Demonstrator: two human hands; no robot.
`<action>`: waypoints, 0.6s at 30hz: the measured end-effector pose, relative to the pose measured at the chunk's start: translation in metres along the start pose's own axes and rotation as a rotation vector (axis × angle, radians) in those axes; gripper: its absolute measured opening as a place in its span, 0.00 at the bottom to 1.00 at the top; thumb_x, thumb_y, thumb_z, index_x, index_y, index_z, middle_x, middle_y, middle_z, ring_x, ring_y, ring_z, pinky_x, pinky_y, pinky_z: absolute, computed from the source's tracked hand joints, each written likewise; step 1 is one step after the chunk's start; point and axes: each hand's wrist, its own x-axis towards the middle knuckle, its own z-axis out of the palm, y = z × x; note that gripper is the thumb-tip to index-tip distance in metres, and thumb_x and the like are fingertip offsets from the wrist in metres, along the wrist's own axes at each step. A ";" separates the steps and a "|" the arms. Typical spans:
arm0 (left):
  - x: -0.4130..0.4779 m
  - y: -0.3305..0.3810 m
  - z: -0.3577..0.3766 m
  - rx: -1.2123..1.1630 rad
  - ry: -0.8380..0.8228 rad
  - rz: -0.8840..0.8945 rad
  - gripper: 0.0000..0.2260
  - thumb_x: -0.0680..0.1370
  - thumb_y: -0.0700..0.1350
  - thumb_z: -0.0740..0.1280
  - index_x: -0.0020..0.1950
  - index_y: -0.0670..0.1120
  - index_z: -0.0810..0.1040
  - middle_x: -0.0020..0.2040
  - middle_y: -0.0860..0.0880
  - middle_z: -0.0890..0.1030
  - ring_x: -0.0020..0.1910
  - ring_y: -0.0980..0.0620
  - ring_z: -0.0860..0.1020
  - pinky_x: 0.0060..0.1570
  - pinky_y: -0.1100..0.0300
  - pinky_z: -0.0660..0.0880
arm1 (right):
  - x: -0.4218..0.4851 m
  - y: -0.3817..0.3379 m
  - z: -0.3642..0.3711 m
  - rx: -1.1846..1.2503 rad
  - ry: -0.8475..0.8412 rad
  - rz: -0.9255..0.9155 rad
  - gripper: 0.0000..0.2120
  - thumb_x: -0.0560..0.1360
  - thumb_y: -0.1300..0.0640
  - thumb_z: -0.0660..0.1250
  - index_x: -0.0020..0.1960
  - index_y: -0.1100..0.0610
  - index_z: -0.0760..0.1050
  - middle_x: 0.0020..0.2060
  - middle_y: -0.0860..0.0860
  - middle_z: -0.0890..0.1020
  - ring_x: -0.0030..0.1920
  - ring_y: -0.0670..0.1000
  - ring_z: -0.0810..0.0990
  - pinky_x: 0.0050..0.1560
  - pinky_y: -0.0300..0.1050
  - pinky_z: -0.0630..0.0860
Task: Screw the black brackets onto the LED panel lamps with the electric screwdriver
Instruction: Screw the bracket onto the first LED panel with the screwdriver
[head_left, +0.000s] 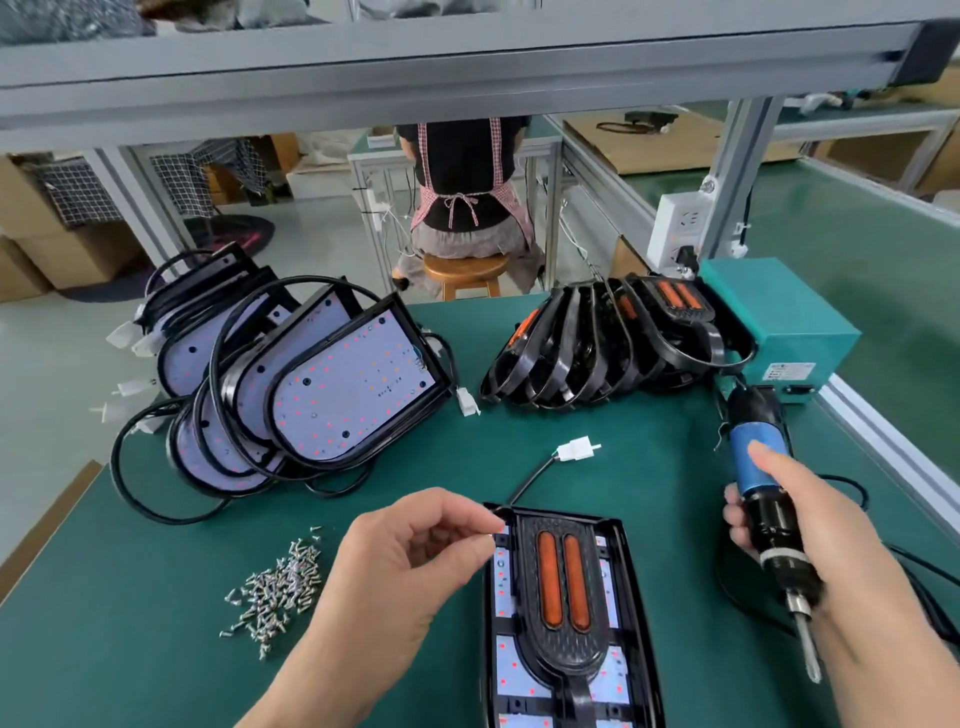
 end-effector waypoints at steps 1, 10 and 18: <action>0.001 0.000 0.001 0.002 0.005 -0.003 0.11 0.74 0.36 0.74 0.43 0.53 0.86 0.40 0.48 0.86 0.39 0.55 0.81 0.43 0.63 0.78 | -0.006 0.000 0.003 0.082 -0.030 0.008 0.13 0.79 0.49 0.68 0.49 0.61 0.74 0.31 0.55 0.79 0.24 0.48 0.77 0.23 0.37 0.75; 0.004 0.011 0.020 -0.004 -0.064 -0.014 0.14 0.74 0.34 0.74 0.41 0.54 0.87 0.39 0.48 0.86 0.39 0.55 0.82 0.44 0.65 0.79 | -0.043 -0.008 0.045 0.658 -0.364 -0.182 0.19 0.71 0.58 0.68 0.61 0.56 0.75 0.41 0.53 0.80 0.37 0.49 0.79 0.34 0.38 0.78; 0.001 0.006 0.027 0.048 -0.068 -0.034 0.15 0.75 0.34 0.73 0.40 0.55 0.85 0.38 0.49 0.85 0.37 0.55 0.81 0.44 0.64 0.78 | -0.043 -0.010 0.066 0.721 -0.586 -0.195 0.23 0.75 0.46 0.68 0.65 0.56 0.75 0.39 0.52 0.75 0.38 0.49 0.74 0.44 0.43 0.78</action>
